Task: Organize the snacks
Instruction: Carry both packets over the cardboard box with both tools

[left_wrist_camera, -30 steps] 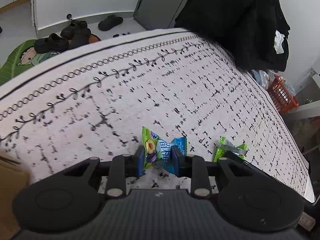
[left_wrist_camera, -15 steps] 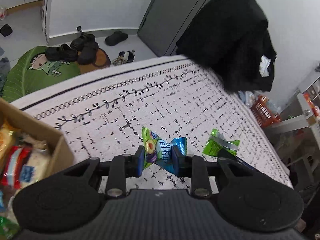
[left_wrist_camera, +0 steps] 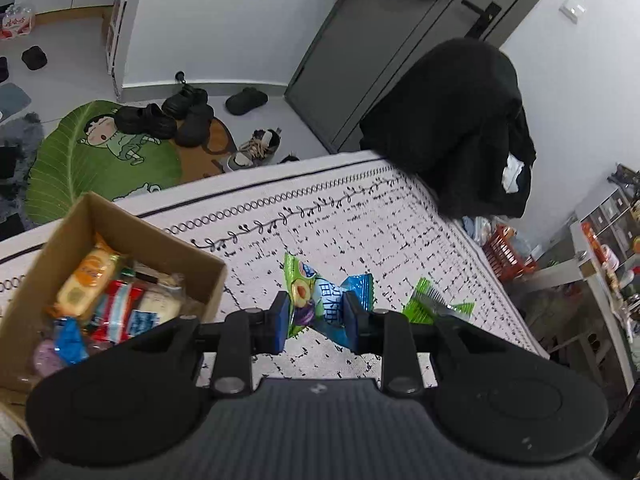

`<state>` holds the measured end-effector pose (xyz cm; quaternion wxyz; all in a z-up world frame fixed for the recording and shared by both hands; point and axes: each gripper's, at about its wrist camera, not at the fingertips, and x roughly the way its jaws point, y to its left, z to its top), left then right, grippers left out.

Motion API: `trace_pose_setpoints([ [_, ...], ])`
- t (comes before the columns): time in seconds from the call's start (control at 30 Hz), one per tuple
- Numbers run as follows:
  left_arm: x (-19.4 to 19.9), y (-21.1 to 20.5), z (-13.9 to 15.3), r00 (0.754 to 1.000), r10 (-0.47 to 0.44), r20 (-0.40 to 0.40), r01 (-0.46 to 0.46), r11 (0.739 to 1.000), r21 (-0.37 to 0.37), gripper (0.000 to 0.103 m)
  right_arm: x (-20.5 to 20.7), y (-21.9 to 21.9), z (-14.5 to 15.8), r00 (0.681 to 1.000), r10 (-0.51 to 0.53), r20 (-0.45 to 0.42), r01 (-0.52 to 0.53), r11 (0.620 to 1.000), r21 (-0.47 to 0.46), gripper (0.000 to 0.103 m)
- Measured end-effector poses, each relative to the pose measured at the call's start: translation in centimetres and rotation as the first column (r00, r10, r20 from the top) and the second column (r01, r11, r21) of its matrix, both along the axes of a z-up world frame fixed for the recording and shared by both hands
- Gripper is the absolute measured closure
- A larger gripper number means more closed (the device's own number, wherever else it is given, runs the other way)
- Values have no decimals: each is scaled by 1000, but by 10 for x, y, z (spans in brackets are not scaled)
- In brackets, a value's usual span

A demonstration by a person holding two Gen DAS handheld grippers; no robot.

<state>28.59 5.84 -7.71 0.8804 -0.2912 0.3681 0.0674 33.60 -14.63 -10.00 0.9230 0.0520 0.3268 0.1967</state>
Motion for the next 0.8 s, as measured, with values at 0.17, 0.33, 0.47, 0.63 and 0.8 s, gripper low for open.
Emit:
trace_pose_setpoints([
  [0.17, -21, 14, 11, 1000, 19, 12, -19, 1000, -14, 76, -18, 14, 18, 1000, 20, 24, -20, 1000, 0, 79],
  [0.33, -41, 32, 17, 999, 45, 16, -45, 999, -21, 76, -31, 29, 26, 999, 30, 24, -30, 1000, 9, 79],
  [0.47, -54, 47, 19, 998, 68, 10, -68, 998, -17, 76, -42, 45, 30, 999, 42, 29, -43, 999, 10, 79],
  [0.63, -70, 66, 21, 996, 93, -2, -93, 996, -7, 76, -55, 62, 37, 997, 63, 42, -64, 998, 14, 80],
  [0.8, -85, 85, 21, 993, 119, -17, -119, 993, 12, 76, -66, 79, 37, 996, 82, 45, -83, 996, 25, 80],
])
